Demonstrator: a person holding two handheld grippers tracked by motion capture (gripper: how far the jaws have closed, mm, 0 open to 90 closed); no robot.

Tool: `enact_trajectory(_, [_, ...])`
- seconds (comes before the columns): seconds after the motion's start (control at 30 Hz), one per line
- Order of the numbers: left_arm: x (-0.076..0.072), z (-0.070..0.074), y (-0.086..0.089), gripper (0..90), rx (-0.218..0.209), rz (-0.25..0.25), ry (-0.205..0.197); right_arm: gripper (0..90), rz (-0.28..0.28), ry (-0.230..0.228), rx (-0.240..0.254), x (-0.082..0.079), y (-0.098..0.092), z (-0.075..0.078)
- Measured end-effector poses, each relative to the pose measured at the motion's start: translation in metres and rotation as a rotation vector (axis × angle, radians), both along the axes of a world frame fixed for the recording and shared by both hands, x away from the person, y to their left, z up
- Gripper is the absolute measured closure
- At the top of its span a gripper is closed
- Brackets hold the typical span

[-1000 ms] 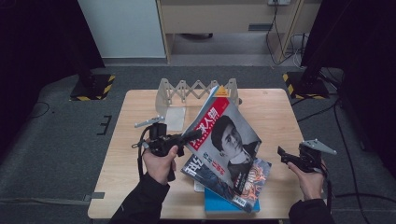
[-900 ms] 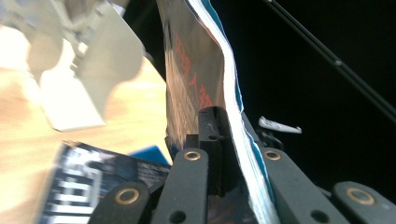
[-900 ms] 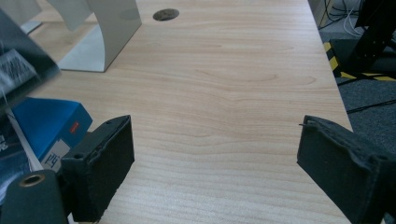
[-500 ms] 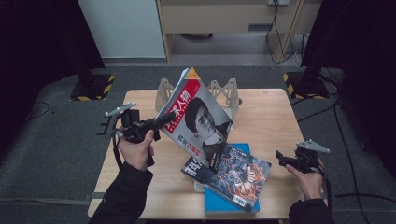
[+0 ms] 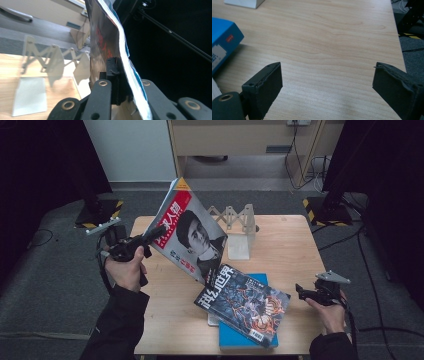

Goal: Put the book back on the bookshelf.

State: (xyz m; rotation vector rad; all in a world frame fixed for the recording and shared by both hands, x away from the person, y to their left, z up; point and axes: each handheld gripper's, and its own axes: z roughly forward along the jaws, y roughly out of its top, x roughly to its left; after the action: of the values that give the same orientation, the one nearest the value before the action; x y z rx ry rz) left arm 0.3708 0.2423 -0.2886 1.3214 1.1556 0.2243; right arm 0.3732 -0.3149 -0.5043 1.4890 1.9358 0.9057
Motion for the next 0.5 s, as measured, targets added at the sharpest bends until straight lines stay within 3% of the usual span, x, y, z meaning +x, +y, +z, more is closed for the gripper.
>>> enact_trajectory(0.07, [0.001, 0.003, 0.008, 85.8, 0.005, 0.017, -0.006, 8.8, 0.014, 0.029, -0.013, 0.001, 0.001, -0.004])
enact_trajectory(0.17, [0.002, 0.006, 0.014, 85.9, 0.006, 0.033, -0.005, 8.8, 0.02, 0.037, -0.022, 0.002, 0.0, -0.006])
enact_trajectory(0.37, [0.006, 0.013, 0.028, 85.9, 0.067, 0.096, -0.005, 8.8, 0.028, 0.05, -0.031, 0.003, 0.0, -0.009])
enact_trajectory(0.5, [0.007, 0.014, 0.035, 85.9, 0.078, 0.125, -0.004, 8.8, 0.036, 0.059, -0.033, 0.003, 0.001, -0.01])
